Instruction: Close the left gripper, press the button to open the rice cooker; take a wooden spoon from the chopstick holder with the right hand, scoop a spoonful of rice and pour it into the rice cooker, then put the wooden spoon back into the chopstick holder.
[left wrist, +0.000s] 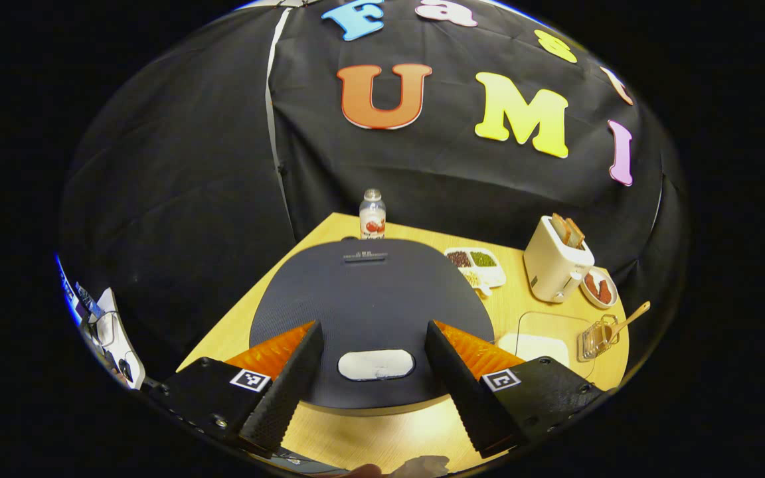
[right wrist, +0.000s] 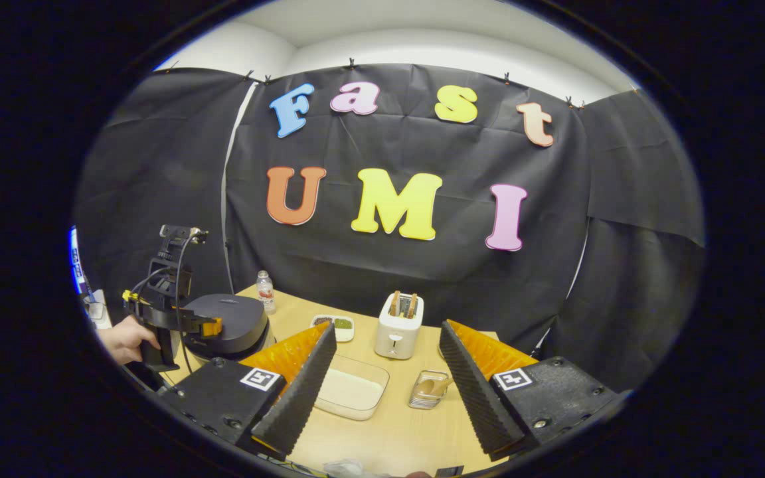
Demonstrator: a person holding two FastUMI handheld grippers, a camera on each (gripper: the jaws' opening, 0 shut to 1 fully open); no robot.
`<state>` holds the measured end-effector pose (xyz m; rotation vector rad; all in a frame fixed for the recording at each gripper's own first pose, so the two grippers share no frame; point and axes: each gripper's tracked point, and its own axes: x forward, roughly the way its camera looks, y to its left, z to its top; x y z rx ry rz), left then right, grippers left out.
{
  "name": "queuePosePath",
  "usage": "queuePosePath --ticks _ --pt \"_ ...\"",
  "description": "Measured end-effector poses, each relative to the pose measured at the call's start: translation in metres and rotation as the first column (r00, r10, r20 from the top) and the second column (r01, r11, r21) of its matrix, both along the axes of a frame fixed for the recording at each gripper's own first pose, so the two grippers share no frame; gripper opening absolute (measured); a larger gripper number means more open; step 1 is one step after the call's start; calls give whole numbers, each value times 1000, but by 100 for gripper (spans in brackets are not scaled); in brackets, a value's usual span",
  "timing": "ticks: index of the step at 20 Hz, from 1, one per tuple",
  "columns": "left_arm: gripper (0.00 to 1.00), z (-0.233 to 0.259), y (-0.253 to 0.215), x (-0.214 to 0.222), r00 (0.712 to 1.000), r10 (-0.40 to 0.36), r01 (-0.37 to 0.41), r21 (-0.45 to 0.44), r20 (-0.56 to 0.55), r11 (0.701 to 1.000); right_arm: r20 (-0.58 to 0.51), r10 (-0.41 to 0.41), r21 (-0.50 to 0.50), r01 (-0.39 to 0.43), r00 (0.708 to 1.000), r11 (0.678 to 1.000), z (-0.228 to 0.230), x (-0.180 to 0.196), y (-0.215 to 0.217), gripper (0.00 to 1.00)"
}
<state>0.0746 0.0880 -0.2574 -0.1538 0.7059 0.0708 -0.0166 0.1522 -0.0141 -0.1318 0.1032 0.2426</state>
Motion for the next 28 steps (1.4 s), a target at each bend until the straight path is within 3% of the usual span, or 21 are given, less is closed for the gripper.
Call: queuePosePath --ticks 10,20,24,28 --pt "100 -13 -8 -8 999 11 -12 -23 -38 1000 -31 2 10 -1 1000 1000 -9 4 4 100" --pt "99 -8 -4 0 1000 4 -3 10 -16 1000 -16 -5 8 5 1000 1000 -9 10 2 100" --pt "96 34 2 14 983 19 -30 60 181 998 35 -52 32 51 998 998 5 12 -13 100" --pt "95 130 5 3 897 -4 -54 119 442 991 118 -97 68 90 988 994 29 7 -24 98"
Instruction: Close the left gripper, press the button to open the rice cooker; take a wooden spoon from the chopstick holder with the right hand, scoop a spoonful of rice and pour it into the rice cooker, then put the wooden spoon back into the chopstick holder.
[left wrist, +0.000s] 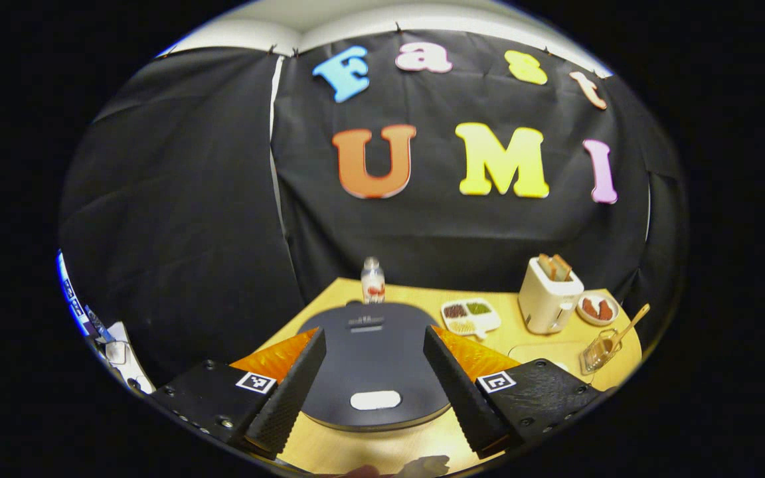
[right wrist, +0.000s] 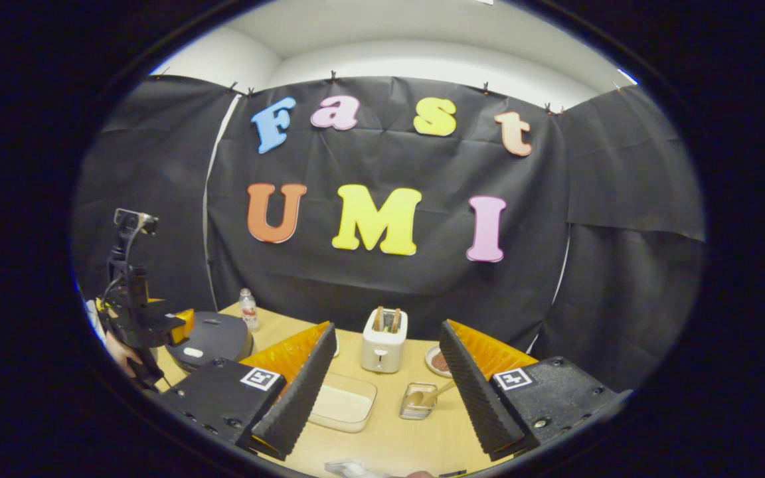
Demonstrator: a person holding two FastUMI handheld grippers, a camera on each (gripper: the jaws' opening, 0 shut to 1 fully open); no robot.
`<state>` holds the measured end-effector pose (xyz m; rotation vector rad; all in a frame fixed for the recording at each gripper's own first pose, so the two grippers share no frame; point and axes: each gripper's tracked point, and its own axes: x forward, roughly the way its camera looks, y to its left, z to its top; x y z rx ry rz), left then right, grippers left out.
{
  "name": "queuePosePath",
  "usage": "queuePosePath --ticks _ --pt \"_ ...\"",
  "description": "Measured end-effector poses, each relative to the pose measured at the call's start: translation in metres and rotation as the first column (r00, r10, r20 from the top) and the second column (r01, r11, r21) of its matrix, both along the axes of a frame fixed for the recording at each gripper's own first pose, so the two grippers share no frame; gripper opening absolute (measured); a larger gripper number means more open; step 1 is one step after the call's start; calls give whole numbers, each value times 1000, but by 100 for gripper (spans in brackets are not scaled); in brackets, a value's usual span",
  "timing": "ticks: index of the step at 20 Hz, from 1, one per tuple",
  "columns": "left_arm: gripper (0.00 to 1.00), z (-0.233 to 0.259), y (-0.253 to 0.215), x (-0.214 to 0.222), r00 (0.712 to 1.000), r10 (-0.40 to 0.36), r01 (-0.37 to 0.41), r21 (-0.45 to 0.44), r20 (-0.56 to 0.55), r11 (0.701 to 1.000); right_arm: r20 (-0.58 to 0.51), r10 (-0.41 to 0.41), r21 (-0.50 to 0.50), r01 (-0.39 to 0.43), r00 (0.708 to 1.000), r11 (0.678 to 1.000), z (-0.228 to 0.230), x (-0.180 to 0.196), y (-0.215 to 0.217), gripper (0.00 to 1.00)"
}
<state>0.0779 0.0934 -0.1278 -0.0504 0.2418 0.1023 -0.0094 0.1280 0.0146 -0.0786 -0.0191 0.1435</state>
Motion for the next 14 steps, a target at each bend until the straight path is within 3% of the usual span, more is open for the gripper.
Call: queuePosePath --ticks 3,8,11,13,14 --pt "95 54 -8 -26 992 -35 29 46 123 999 56 -20 8 20 998 1000 16 -4 -6 97" --pt "95 105 -18 -66 975 -63 64 2 215 998 92 -27 30 25 995 999 22 -20 -13 97" --pt "89 116 -20 -88 972 -80 89 -29 220 996 69 -22 49 19 997 999 10 -24 -15 97" --pt "94 123 -16 -97 970 -72 84 -42 232 996 63 -32 65 28 997 997 7 -27 -21 100" --pt "89 126 -15 -99 970 -70 81 -38 235 996 60 -32 71 28 998 997 6 -27 -23 100"
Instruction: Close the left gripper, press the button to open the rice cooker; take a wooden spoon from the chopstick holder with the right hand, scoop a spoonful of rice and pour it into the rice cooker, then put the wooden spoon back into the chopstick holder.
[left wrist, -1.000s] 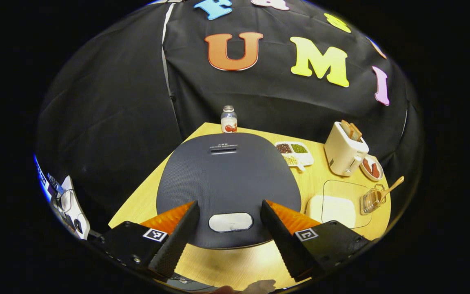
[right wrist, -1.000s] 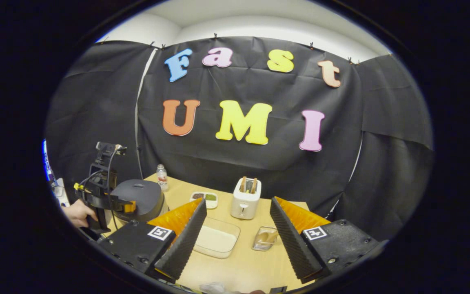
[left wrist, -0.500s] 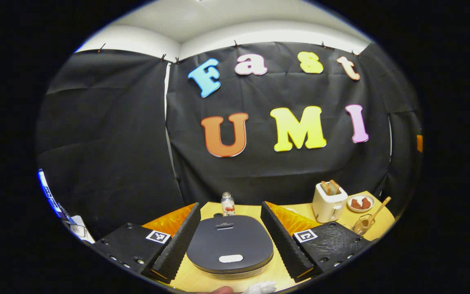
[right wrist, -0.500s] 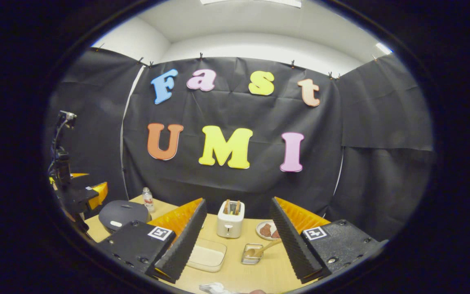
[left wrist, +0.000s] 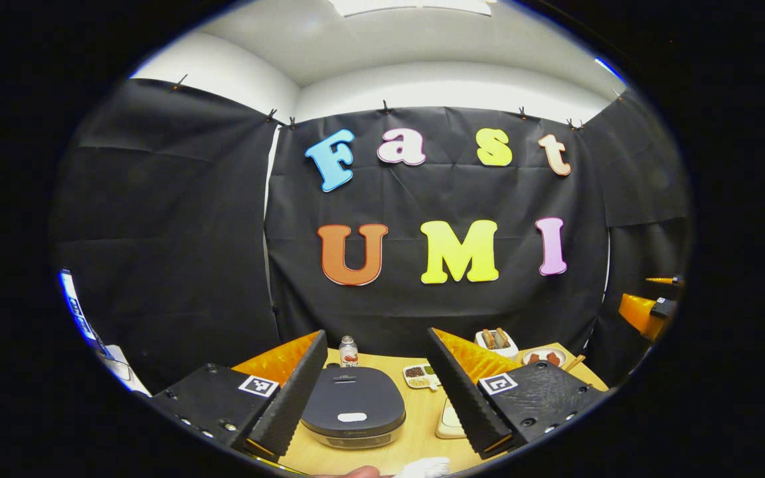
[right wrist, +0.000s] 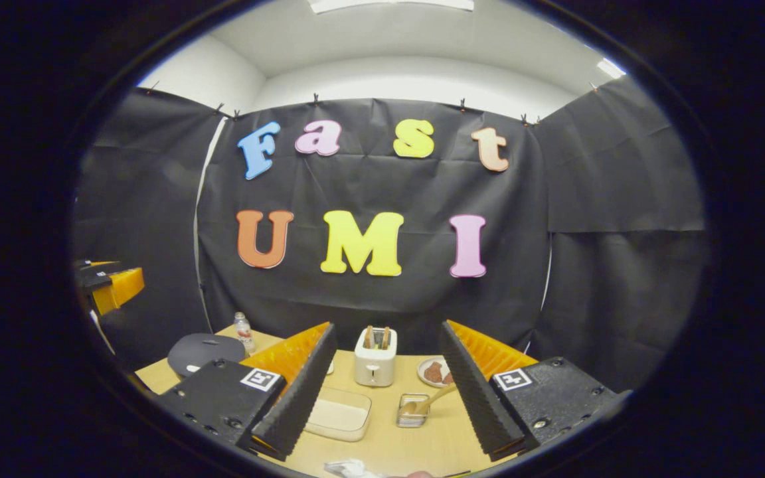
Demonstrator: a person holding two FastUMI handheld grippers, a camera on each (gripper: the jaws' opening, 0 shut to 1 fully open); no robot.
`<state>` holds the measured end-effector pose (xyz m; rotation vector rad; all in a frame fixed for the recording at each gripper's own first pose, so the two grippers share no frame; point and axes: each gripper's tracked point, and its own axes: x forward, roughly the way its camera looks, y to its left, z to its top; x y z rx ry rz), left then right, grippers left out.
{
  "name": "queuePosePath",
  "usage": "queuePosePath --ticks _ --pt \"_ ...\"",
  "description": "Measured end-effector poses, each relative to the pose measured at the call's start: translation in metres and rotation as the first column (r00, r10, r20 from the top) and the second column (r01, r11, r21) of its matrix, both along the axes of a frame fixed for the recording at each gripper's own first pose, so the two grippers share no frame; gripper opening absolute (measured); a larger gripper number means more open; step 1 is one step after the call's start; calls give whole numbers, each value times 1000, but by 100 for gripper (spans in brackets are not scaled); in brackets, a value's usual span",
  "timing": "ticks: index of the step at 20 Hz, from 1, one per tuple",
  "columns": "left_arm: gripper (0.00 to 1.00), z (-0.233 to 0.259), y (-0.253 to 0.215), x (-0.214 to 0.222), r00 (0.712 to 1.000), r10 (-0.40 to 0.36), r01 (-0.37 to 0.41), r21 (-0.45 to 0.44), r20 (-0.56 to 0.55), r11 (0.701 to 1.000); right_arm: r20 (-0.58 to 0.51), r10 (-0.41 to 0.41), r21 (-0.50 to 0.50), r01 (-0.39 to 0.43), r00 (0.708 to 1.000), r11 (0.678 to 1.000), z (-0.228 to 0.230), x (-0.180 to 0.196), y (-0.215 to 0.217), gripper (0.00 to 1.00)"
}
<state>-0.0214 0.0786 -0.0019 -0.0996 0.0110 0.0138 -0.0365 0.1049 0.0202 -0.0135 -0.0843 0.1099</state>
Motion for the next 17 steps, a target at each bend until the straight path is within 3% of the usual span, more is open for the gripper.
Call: queuePosePath --ticks 1,12,13,14,15,16,17 --pt "94 -3 0 -2 1000 -3 3 4 -7 1000 0 0 6 0 1000 1000 -2 0 -1 100" --pt "94 -14 0 -12 999 3 -1 35 -49 999 2 12 1 -12 1000 1000 0 -3 -3 100" --pt "99 -15 -1 -13 999 2 0 39 -53 999 2 9 0 -9 1000 1000 1 -2 -4 100" --pt "94 -16 -1 -13 999 2 0 41 -54 999 -2 9 2 -9 1000 1000 -1 -2 -5 100" --pt "99 -17 0 -12 998 3 -1 40 -57 999 -3 13 6 -13 1000 1000 -1 -2 -4 100" --pt "90 -17 0 -12 998 1 1 37 -58 999 -7 14 6 -14 1000 1000 -1 -1 -3 100" --pt "94 -16 1 -12 998 2 0 37 -57 999 -5 12 0 -12 1000 1000 0 -1 -4 100"
